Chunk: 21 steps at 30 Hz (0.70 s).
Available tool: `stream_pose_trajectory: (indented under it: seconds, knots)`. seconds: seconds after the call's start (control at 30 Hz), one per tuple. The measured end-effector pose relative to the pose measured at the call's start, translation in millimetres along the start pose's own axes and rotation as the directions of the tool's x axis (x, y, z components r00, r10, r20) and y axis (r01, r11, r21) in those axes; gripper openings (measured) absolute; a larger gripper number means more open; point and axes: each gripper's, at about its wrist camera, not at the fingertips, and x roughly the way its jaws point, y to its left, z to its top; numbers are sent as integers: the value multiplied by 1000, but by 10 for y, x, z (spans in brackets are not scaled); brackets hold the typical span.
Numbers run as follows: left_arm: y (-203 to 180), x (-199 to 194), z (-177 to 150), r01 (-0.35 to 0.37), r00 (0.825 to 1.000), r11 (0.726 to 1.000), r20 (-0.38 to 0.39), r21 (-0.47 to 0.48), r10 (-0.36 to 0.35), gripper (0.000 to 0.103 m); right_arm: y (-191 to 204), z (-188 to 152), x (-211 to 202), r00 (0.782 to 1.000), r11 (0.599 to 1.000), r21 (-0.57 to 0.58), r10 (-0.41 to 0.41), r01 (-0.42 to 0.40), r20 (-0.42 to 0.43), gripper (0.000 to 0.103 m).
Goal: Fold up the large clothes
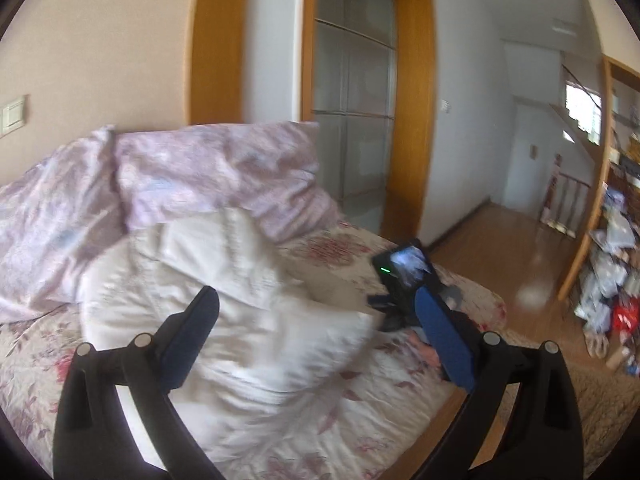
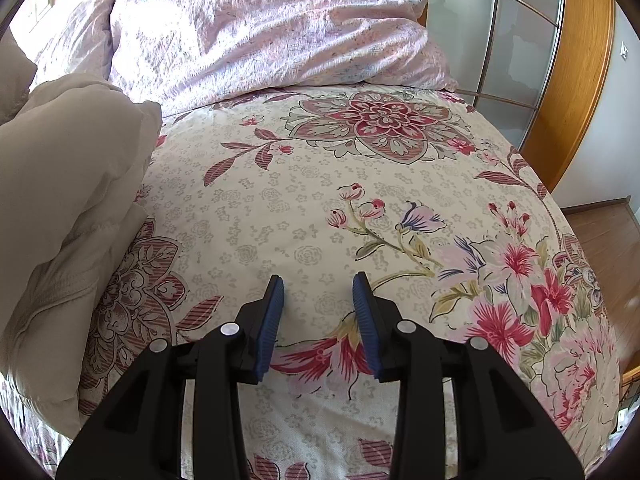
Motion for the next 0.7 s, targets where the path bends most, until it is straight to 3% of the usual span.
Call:
stream_pose_trajectory:
  seconds: [0.13,0.23,0.5,0.7]
  knots:
    - [428,-6,43,-165,986,984,-6,-73,165,98,1,0,0,1000,1000,0,-1,1,0,37]
    - [733,102,28,-288,958,951,-35,-111,286,98,0,1,0,1000,1000,0,0,0,0,37]
    - [1181,379,-80,-363,931,909,-129,-206,343,98,0,3,1,1000,1000,0,-1,1,-1,38]
    - [1211,692,-234,-371,921,907,-199,-198,334,98,-1,3,-2,1000,1000,1,-1,1,-1,40]
